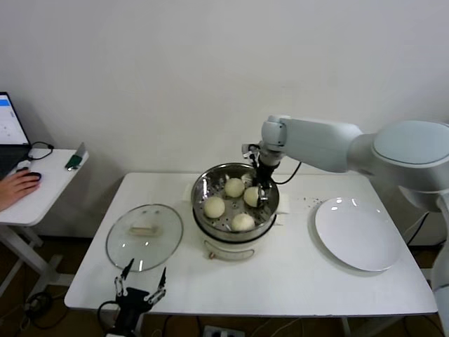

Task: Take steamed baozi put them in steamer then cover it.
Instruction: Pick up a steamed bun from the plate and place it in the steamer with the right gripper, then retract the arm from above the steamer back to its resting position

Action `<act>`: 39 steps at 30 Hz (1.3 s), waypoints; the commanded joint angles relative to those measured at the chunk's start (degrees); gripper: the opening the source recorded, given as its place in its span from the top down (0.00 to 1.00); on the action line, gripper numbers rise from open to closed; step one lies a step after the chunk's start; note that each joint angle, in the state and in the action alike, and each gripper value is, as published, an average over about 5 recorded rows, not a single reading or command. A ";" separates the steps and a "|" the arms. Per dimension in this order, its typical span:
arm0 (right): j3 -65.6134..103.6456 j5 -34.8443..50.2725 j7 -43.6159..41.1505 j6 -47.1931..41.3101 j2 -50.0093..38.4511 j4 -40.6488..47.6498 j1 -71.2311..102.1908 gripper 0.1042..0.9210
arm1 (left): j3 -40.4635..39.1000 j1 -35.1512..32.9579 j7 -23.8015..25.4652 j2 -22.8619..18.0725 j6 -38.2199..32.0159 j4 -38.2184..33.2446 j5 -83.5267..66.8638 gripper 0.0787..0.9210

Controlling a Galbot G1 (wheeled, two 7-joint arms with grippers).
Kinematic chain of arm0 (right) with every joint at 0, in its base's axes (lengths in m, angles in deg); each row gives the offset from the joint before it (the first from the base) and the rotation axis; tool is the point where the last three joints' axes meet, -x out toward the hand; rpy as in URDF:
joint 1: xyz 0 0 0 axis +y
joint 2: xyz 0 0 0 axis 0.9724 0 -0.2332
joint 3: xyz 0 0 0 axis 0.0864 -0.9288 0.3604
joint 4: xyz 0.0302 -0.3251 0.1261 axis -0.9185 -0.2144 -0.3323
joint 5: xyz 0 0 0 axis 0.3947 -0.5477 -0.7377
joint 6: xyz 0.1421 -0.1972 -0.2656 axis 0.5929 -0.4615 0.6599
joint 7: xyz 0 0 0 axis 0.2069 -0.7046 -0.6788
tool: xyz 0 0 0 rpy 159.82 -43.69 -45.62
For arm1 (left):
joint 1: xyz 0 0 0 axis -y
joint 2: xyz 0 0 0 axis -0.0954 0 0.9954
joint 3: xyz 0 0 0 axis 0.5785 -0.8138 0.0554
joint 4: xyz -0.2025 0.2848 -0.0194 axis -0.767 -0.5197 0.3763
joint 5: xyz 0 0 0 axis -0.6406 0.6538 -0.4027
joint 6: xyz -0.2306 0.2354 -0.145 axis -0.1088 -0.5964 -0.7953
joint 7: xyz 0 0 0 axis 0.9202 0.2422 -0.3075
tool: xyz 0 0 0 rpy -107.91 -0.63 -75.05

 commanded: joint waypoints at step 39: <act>48.57 6.41 36.97 21.92 -50.02 -29.61 28.28 0.12 | 1.17 -0.68 -1.91 -0.16 0.20 -1.97 0.85 0.12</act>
